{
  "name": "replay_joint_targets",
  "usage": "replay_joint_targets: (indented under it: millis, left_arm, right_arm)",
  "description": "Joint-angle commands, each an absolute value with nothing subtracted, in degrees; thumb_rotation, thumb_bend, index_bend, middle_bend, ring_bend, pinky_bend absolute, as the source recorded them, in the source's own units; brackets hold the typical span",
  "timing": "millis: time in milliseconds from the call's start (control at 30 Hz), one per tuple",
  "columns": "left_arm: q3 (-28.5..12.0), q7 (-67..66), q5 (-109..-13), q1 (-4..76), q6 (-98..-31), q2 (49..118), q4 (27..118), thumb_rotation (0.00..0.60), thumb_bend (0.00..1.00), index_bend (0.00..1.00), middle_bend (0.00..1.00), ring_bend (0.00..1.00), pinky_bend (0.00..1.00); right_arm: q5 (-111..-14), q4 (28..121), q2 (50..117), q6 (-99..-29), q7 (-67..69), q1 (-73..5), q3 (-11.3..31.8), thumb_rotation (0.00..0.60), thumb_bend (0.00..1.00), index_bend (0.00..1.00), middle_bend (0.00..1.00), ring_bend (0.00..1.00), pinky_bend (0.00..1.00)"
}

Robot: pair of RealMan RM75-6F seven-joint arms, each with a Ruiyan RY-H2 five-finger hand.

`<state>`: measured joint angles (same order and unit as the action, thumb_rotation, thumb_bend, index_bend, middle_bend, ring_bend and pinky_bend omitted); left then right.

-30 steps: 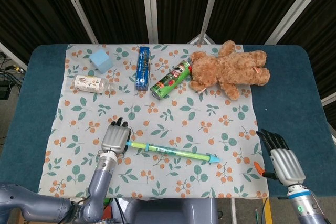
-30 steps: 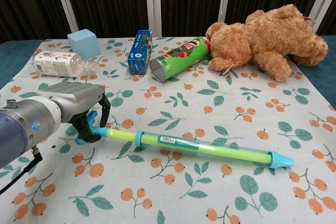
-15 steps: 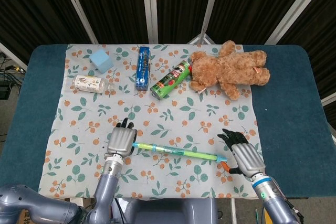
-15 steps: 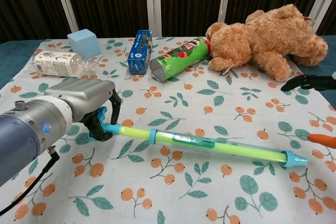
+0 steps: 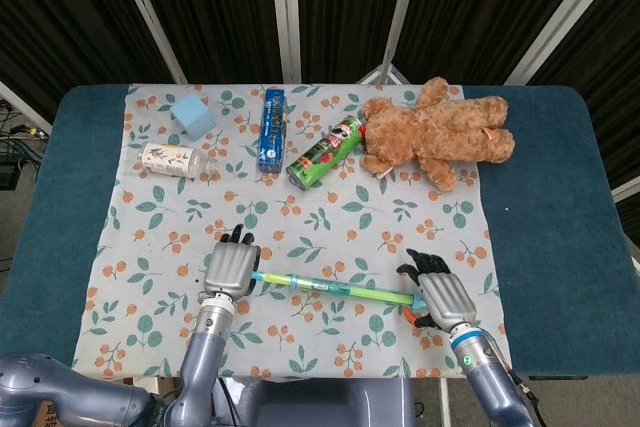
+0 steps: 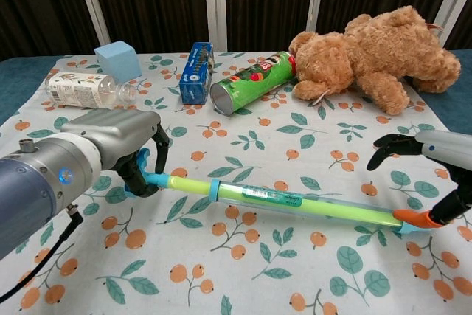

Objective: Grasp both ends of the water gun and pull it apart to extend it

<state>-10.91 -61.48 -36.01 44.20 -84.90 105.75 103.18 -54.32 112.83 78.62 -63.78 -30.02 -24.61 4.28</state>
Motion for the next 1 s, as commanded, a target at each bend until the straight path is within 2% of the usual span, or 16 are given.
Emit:
replay_joint_targets:
  millis: [33,1000]
  left_arm:
    - [-10.98,-61.64,-35.96,44.13,-84.95,105.57,103.56,0.6,0.46,0.68,0.22,0.08,0.22]
    - [-10.5,-61.71,-36.71,43.61,-84.91,105.95,104.0,0.6,0.46,0.68,0.22,0.08,0.22]
  right_arm:
    - [-52.18,111.68,79.29,-64.31,-30.77,-24.9,3.7,0.6,0.39,0.25,0.0,0.0,0.0]
    - [-46.25,109.19,83.85,-65.23,-33.63,-28.22,2.31,0.6,0.39,0.25,0.0,0.0,0.0]
